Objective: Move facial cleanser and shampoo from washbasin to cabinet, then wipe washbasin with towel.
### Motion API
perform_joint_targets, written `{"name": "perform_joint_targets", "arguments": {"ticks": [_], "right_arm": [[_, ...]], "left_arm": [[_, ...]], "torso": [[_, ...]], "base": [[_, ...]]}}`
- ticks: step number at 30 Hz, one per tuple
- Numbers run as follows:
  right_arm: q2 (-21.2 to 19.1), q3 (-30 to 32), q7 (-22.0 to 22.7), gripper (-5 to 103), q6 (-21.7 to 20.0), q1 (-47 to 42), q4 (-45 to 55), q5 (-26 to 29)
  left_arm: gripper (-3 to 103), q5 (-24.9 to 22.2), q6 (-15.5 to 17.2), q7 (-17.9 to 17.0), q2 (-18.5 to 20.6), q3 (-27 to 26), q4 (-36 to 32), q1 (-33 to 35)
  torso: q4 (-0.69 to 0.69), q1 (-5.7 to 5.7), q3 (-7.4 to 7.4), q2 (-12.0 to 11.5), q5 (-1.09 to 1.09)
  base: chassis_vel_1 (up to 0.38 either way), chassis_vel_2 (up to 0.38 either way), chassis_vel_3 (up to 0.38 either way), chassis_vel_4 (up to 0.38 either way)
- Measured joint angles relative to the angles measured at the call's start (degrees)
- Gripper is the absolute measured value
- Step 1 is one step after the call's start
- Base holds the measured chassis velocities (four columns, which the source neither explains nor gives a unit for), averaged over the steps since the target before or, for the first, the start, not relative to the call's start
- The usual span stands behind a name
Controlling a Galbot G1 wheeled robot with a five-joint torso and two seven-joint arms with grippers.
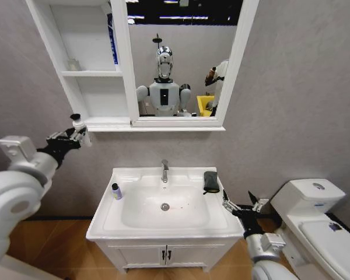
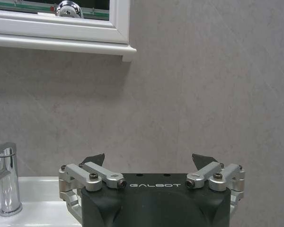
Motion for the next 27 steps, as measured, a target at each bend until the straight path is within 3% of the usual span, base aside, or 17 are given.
{"name": "perform_joint_targets", "arguments": {"ticks": [5,7,9,14,20,22,27], "right_arm": [[0.1,-0.2,0.0,100,0.8,-0.6,-1.0,-0.4],[0.1,-0.2,0.0,100,0.9,-0.6,-1.1,-0.5],[0.2,-0.2,-0.1,100,1.0,-0.8,-1.2,-0.6],[0.1,-0.2,-0.3,100,1.2,-0.8,-1.4,-0.8],[0.1,-0.3,-0.5,100,1.2,-0.6,-1.4,-0.8],[0.1,0.0,-0.5,100,1.3,-1.0,-1.4,-0.8],[0.1,0.7,-0.6,100,1.9,-1.7,-1.6,-0.4]], "left_arm": [[30,-8.8,2.8,2.5,3.4,2.7,5.5,-8.4],[30,-9.6,3.0,3.4,3.8,3.2,6.6,-9.2],[30,-10.0,2.8,6.5,4.4,3.6,8.7,-9.9],[30,-7.4,0.3,12.6,4.0,6.3,11.2,-12.3],[30,-4.4,-0.8,14.7,2.0,12.9,13.9,-19.3],[30,-1.5,-1.5,16.3,-0.1,16.8,16.9,-23.6],[30,1.2,-1.9,16.4,-2.5,20.7,20.5,-27.8]], "torso": [[-0.02,0.00,-0.01,0.0,0.02],[-0.02,0.00,-0.01,0.0,0.02],[-0.01,0.00,-0.01,0.0,0.00],[0.01,-0.01,-0.01,0.0,0.01],[-0.02,-0.01,0.00,0.0,0.02],[-0.02,0.00,0.00,0.0,0.01],[-0.01,-0.01,0.00,0.0,0.00]], "base": [[0.000,0.000,0.000,0.000],[0.000,0.000,0.000,0.000],[0.000,0.000,0.000,0.000],[0.000,0.000,0.000,0.000],[0.000,0.000,0.000,0.000],[0.000,0.000,0.000,0.000],[0.000,0.000,0.000,0.000]]}}
